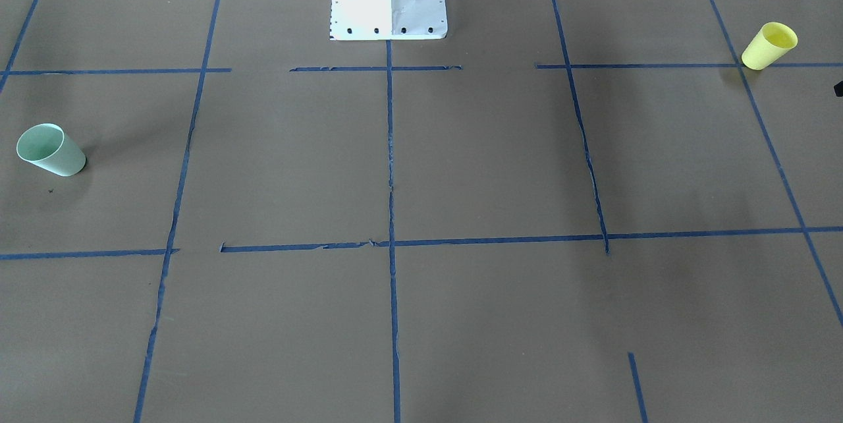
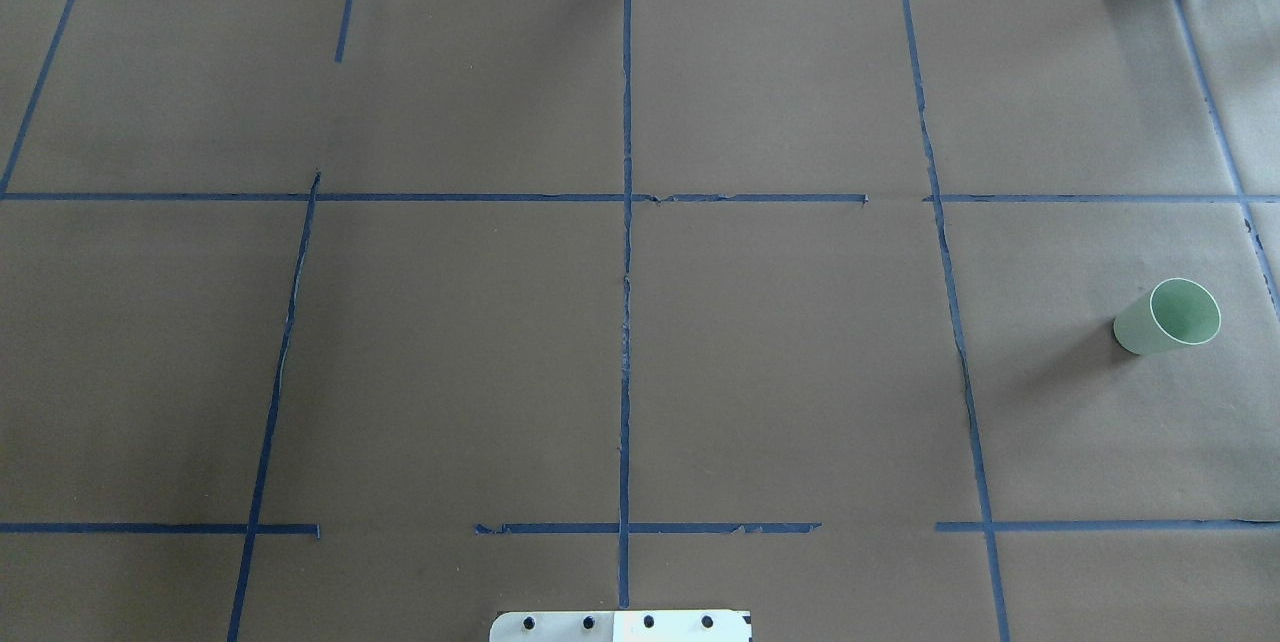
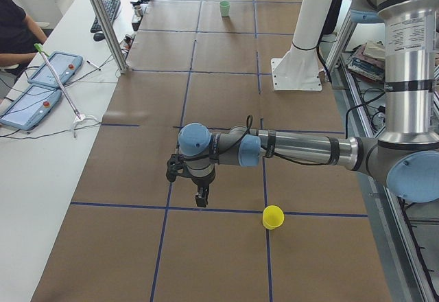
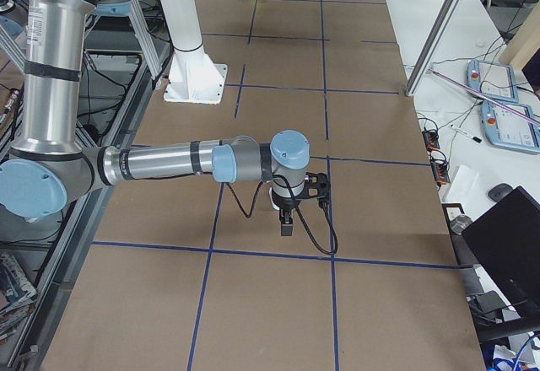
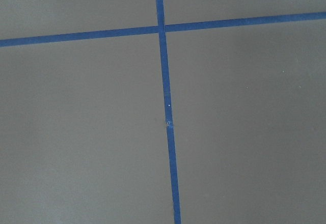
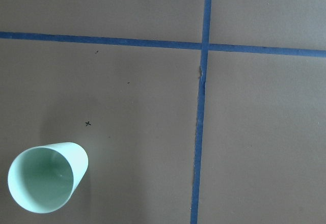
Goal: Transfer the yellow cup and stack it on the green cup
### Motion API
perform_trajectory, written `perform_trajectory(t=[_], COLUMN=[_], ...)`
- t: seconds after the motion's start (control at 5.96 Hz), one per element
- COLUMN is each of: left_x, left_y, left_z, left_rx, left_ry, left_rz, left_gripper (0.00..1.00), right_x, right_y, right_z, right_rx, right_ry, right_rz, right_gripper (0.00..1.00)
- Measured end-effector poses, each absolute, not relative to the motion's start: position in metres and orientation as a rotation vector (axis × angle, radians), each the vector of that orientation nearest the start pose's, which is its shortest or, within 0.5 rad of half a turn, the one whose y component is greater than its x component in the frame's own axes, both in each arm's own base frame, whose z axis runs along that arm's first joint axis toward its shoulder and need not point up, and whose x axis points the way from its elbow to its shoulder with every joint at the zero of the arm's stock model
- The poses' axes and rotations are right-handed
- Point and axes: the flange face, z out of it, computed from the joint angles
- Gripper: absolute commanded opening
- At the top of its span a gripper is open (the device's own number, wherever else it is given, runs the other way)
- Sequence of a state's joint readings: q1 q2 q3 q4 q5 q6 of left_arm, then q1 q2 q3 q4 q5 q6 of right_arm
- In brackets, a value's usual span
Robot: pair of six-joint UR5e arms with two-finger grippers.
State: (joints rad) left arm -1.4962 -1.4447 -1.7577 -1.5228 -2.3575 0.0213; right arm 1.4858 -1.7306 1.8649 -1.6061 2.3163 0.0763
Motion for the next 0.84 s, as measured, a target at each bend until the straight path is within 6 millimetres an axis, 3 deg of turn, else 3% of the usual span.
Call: perform_trajectory(t=[0.5,0.84], left_x=[-0.017,0.025], left_y=[-0.438,-0.442], left_z=[0.623,0.615], left_rx=[0.006,-0.079], left_ry=[0.792,0.783], left_rz=[0.111,-0.044], left_gripper=[1.0,1.0], right_x=[0.028,0.026], right_y=[-0.432,-0.432], right_z=[0.586,0.578], right_rx=[0.046,0.053], right_ry=[-0.756,-0.784], right_rz=[-0.051,-0.058], right_gripper=[1.0,1.0])
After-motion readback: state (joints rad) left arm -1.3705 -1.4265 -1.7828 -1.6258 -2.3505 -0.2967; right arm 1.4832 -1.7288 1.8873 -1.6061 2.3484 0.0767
